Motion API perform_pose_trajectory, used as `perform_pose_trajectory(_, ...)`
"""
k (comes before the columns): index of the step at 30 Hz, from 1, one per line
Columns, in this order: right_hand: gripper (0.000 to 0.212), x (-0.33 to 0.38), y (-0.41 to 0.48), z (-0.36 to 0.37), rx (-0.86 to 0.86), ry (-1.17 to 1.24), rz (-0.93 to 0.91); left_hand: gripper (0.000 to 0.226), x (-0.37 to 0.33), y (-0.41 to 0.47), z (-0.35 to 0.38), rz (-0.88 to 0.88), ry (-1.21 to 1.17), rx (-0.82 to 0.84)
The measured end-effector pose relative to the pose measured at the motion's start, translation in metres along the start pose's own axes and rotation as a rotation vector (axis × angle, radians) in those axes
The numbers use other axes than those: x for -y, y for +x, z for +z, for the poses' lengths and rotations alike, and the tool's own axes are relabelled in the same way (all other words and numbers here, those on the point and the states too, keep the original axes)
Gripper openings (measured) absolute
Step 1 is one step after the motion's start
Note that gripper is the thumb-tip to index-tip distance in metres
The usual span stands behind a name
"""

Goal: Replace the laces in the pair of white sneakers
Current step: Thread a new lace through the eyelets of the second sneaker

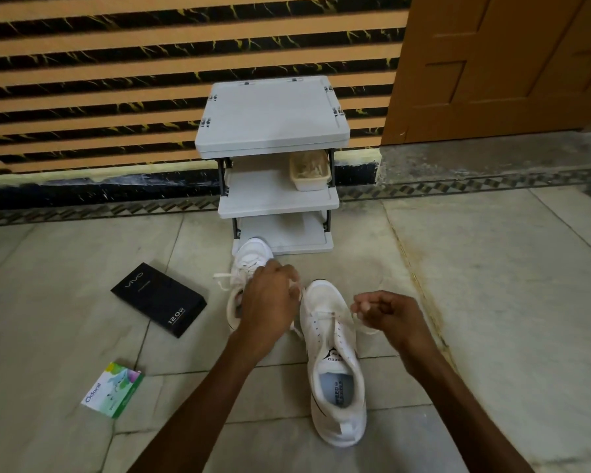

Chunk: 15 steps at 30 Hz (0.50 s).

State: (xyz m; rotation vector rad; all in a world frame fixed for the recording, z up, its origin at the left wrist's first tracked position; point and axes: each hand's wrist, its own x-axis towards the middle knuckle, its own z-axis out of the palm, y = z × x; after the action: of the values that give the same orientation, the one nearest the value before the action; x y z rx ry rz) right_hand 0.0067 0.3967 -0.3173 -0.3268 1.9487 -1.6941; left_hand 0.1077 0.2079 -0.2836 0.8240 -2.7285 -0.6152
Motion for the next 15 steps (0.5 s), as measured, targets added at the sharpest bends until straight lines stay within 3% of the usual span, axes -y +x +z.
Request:
perform_pose_trajectory(3, 0.016, 0.007, 0.003, -0.010, -0.048, 0.067, -0.004, 0.014, -0.009, 0.000, 0.027, 0.112, 0.018, 0.177)
perform_pose_trajectory(6, 0.022, 0.011, 0.001, -0.014, -0.049, 0.025, 0.004, 0.030, -0.012, 0.000, 0.057, 0.144, 0.256, 0.342)
perform_pose_trajectory(11, 0.014, 0.011, -0.002, -0.023, -0.113, 0.084, 0.000, 0.027, -0.018, 0.007, 0.076, 0.234, 0.409, 0.353)
perform_pose_trajectory(13, 0.010, 0.010, -0.002, -0.023, -0.143, 0.118, -0.006, 0.019, -0.020, 0.014, 0.067, 0.108, 0.169, 0.543)
perform_pose_trajectory(15, 0.008, 0.009, 0.000, -0.022, -0.174, 0.120, -0.016, 0.013, -0.024, 0.022, 0.048, -0.090, -0.353, 0.752)
